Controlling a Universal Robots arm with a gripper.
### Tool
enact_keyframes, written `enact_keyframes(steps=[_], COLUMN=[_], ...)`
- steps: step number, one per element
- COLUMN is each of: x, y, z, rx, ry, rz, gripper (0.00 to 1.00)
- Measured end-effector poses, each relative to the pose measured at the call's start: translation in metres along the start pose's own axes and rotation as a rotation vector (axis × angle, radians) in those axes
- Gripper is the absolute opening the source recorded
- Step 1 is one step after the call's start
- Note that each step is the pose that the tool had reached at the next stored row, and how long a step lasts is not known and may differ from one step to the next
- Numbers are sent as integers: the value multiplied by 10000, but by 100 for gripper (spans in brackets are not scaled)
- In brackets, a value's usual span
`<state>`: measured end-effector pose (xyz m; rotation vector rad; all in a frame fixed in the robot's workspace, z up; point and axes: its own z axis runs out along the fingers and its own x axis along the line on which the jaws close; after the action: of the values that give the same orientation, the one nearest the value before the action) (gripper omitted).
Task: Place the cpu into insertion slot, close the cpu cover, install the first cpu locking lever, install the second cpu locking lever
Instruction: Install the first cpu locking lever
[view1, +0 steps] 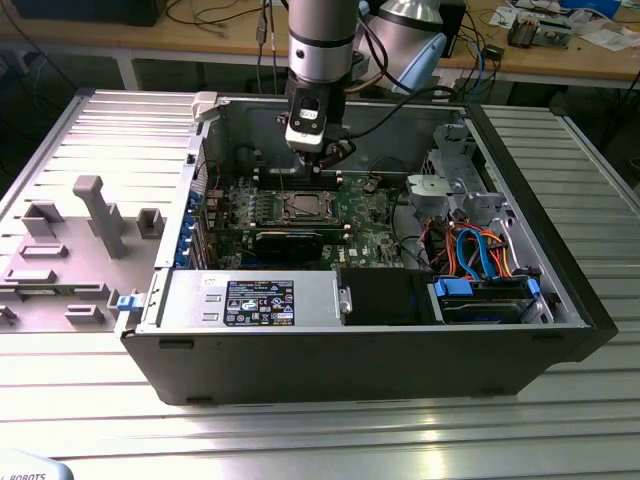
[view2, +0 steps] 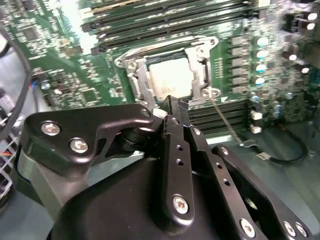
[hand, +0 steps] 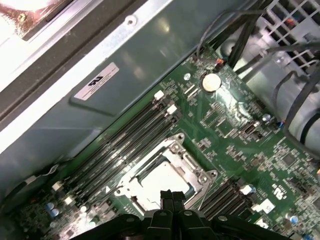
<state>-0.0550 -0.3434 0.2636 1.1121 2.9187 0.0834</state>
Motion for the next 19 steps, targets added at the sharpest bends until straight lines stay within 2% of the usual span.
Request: enact_keyframes(steps=[4,5,15,17,19], x=[0,0,0,1,1], y=[0,0,-1,-1,-2], z=[4,4,4,5,5], rx=[-313,-336,-345,-331,-315], ry=[-348,-373,-376,-326,-292], rz=[-59,-63,-158,-520,-700], gripper=[11,11,11,11,11])
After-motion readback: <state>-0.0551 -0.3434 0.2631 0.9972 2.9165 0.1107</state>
